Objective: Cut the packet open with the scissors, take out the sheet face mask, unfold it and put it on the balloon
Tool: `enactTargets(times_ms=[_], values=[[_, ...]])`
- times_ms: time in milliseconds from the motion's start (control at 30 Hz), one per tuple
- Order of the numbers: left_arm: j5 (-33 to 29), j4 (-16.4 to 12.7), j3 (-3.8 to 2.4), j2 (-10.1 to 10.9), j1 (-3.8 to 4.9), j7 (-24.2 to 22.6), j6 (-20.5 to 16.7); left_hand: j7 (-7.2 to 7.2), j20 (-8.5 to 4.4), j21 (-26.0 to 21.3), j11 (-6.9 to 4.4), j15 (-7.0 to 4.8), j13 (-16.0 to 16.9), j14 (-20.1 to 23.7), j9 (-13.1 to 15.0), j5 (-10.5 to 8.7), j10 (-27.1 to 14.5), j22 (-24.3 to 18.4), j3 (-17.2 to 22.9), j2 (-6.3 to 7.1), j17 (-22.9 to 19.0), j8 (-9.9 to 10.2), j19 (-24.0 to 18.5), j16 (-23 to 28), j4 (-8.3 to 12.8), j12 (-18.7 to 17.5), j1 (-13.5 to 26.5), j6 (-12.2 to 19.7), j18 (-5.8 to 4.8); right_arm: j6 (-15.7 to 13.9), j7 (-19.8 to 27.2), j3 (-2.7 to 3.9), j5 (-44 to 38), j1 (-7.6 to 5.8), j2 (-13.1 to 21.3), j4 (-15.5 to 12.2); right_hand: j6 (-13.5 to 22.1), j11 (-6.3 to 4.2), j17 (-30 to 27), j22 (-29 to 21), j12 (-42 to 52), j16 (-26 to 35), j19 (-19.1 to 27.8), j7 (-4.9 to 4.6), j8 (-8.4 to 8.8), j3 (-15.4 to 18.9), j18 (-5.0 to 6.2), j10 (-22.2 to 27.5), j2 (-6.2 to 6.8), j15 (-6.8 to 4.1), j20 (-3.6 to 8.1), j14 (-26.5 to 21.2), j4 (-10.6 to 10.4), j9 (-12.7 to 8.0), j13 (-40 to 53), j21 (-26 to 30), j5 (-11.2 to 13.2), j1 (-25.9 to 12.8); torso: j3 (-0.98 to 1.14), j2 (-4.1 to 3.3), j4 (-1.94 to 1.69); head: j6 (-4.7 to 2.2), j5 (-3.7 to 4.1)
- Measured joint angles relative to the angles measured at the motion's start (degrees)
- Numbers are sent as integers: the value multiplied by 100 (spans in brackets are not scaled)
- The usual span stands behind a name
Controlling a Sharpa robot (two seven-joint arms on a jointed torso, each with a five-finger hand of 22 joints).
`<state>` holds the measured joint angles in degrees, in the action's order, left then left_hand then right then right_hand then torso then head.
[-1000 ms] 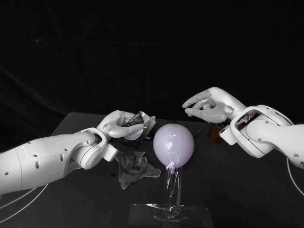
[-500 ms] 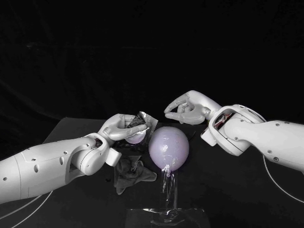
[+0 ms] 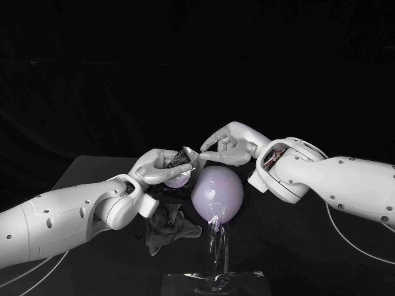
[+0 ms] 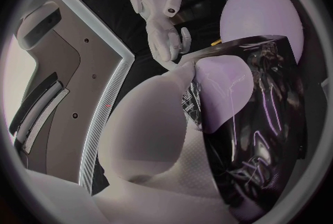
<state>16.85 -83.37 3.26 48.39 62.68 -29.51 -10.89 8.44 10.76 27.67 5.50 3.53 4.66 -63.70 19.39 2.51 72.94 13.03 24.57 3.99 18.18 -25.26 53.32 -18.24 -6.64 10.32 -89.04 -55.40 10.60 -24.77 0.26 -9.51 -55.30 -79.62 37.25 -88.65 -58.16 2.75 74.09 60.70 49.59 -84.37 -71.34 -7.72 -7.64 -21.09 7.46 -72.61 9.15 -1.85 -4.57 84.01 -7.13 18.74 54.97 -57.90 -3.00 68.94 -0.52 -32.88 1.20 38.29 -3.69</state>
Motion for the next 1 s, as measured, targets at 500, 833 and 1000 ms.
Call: enactTargets(times_ms=[500, 833, 1000], values=[[48, -12, -15, -21, 8, -64, -88, -2, -1, 23, -9, 2, -15, -1, 0, -8, 9, 15, 0, 1, 5, 7, -40, 0, 0, -1, 0, 2, -2, 228, -138, -12, -109, 36, -104, 32, 77, 13, -29, -14, -19, 6, 23, 4, 2, 164, -1, 68, 42, 42, -19, 0, -102, 2, 54, 38, 0, -42, -1, 0, 1, 11, 1], [27, -86, -19, -18, 10, -102, -85, -3, 1, 48, -9, 9, -22, -8, 0, -17, 9, 35, -16, -25, 7, 23, -83, 0, 16, -5, -26, 4, -44, 252, -121, -16, -134, 60, -125, 34, -442, -192, 83, 282, 1075, -99, -125, 272, -346, -300, -40, -490, -635, -59, 68, -3, 233, 190, 962, -238, 3, 750, 0, 0, 3, 22, 0], [7, -111, -19, -17, 13, -113, -80, -4, 1, 49, -10, -12, -34, 13, 0, 1, 9, 43, -16, -35, 13, 39, -82, 0, 16, -6, -37, 5, -45, 123, -38, -16, -95, 67, -122, 20, -572, -204, 100, 430, 1428, -207, -230, 324, -545, -531, -44, -663, -682, -124, 131, 3, 380, 221, 1267, -392, 41, 837, 3, 0, 2, 29, 0]])
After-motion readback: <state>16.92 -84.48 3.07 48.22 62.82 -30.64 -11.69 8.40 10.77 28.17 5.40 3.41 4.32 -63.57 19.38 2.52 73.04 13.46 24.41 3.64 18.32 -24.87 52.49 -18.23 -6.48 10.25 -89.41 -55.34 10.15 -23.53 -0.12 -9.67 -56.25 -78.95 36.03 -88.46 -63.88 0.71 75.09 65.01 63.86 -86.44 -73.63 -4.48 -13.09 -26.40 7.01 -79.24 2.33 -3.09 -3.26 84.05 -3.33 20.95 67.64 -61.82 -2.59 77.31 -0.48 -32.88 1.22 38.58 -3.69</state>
